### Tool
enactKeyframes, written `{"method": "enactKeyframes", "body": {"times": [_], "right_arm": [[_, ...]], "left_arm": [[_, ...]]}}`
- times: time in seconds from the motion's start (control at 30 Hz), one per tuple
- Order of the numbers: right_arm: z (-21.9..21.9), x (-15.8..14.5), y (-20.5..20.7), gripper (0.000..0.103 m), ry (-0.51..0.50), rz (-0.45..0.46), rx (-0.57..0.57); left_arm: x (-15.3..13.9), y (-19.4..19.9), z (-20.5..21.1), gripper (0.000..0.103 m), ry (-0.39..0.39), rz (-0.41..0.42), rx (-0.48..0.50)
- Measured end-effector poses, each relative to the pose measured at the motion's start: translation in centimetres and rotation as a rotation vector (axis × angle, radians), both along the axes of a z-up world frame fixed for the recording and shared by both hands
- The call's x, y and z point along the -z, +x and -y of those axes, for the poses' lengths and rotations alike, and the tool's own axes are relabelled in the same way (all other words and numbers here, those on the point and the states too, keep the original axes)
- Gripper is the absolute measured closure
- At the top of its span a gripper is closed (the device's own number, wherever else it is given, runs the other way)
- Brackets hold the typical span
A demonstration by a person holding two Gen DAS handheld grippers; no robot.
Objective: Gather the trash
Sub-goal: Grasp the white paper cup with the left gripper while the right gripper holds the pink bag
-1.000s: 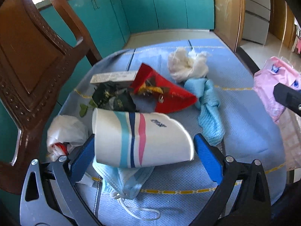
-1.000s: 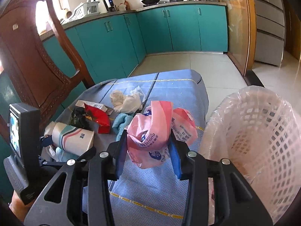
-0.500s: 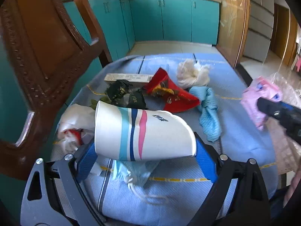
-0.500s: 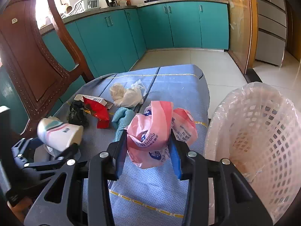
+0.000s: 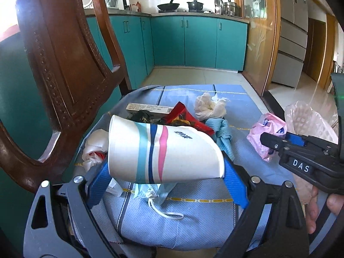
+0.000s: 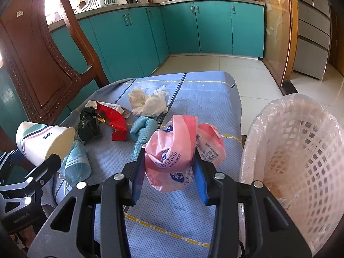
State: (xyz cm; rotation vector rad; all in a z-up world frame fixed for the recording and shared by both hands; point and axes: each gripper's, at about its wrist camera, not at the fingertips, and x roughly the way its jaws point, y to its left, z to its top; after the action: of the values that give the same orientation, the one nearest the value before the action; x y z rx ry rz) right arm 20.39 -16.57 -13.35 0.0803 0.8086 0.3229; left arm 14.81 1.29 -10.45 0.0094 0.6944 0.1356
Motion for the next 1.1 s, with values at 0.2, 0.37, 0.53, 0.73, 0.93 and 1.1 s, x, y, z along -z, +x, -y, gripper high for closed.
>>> {"method": "enactKeyframes", "body": {"times": [0.2, 0.37, 0.53, 0.73, 0.93, 1.1], "right_arm": [[-0.1, -0.1, -0.2, 0.062, -0.003, 0.007, -0.007], [-0.1, -0.2, -0.3, 0.062, -0.006, 0.011, -0.011], [-0.1, -0.3, -0.3, 0.062, -0.006, 0.012, -0.012], [-0.2, -0.4, -0.4, 0.062, -0.012, 0.016, -0.015], [-0.2, -0.4, -0.6, 0.062, -0.015, 0.023, -0.017], [-0.2, -0.4, -0.6, 0.062, -0.016, 0.025, -0.018]], "left_arm": [[-0.3, -0.7, 0.2, 0.011, 0.001, 0.013, 0.007], [-0.6, -0.9, 0.1, 0.011, -0.004, 0.023, 0.003], [-0.8, -1.1, 0.0, 0.011, -0.013, 0.028, -0.001], [-0.8, -1.2, -0.1, 0.011, -0.015, 0.028, -0.001], [-0.9, -1.4, 0.0, 0.011, -0.017, 0.031, 0.0], [-0.9, -1.4, 0.0, 0.011, -0.018, 0.031, 0.0]]}}
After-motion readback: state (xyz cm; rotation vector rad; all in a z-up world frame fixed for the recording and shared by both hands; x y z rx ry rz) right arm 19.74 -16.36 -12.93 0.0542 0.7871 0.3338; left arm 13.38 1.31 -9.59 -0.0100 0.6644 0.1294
